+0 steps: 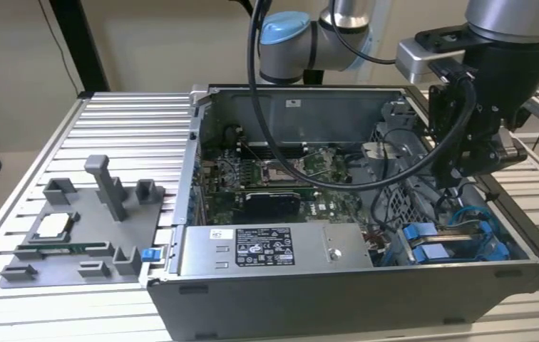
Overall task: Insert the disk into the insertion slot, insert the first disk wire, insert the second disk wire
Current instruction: 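Insert the first disk wire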
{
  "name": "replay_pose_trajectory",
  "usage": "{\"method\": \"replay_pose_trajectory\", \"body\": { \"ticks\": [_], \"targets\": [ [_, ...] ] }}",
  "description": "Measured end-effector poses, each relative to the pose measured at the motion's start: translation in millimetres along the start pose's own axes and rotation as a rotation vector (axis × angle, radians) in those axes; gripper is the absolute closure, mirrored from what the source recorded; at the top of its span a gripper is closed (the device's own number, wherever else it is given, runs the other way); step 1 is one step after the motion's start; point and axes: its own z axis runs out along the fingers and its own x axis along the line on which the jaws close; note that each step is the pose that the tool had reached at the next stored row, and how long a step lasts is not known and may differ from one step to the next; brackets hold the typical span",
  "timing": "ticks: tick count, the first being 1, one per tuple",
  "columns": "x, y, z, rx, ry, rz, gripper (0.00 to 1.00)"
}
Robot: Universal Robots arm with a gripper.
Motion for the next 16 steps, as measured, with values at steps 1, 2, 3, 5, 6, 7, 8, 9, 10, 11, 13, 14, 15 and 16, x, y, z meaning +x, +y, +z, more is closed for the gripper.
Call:
{"method": "replay_pose_trajectory", "body": {
  "ticks": [1,2,3,5,6,7,8,9,10,11,13,14,15,16],
  "targets": [
    [-0.1,0.0,0.0,0.0000,0.0000,0.000,0.00],
    [-0.1,0.1,0.0,0.0000,-0.0001,0.000,0.00],
    [-0.1,0.1,0.0,0.0000,0.0000,0.000,0.00],
    [-0.1,0.1,0.0,0.0000,0.0000,0.000,1.00],
    [-0.1,0.1,0.0,0.0001,0.0000,0.000,1.00],
    [-0.1,0.1,0.0,0.0001,0.0000,0.000,1.00],
    [-0.2,0.1,0.0,0.0001,0.0000,0.000,1.00],
    [-0.2,0.1,0.0,0.0001,0.0000,0.000,1.00],
    [-0.2,0.1,0.0,0.0001,0.0000,0.000,1.00],
    [-0.2,0.1,0.0,0.0002,0.0000,0.000,1.00],
    [-0.2,0.2,0.0,0.0002,0.0000,0.000,1.00],
    [-0.2,0.2,0.0,0.0002,0.0000,0.000,1.00],
    [-0.2,0.2,0.0,0.0002,0.0000,0.000,1.00],
    [0.0,0.2,-0.1,0.0002,0.0001,0.000,1.00]
  ]
}}
